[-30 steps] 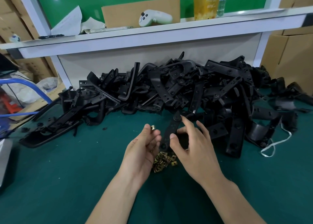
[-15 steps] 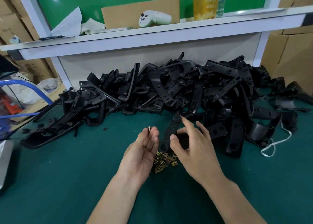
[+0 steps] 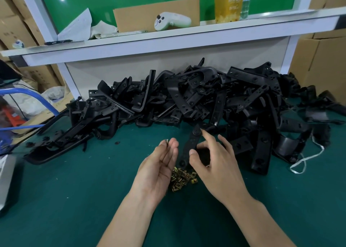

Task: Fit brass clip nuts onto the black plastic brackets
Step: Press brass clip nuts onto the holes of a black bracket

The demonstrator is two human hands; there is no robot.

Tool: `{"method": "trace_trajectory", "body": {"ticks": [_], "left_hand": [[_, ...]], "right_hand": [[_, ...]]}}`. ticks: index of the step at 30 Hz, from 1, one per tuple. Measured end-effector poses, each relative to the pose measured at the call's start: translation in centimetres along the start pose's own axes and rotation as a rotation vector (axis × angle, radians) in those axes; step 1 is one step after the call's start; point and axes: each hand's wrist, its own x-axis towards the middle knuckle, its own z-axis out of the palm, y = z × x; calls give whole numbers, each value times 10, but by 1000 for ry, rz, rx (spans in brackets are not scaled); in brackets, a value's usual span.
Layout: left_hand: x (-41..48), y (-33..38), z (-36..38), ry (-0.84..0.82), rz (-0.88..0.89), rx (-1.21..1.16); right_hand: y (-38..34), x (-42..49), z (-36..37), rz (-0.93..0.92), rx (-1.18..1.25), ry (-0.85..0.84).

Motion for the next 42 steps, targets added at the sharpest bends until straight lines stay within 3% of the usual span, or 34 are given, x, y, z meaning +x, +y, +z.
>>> {"method": "trace_trajectory", "body": {"ticks": [8, 19, 26, 33, 37, 42], "left_hand": [[0, -6, 0, -125, 153, 223], [1, -6, -2, -131, 173, 264], [-5, 2, -1, -186, -99, 89], [-9, 6, 1, -235, -142, 15], [-5, 4, 0, -181, -63, 101], [-3, -3, 1, -110, 188, 421]], "right_hand": [[0, 0, -1, 0, 11, -17], [-1, 0, -3, -3, 3, -17], [-1, 0, -2, 7, 26, -9], [-2, 0, -2, 21, 26, -22], [-2, -1, -3, 10, 29, -14], [1, -2, 0, -18, 37, -32]]}}
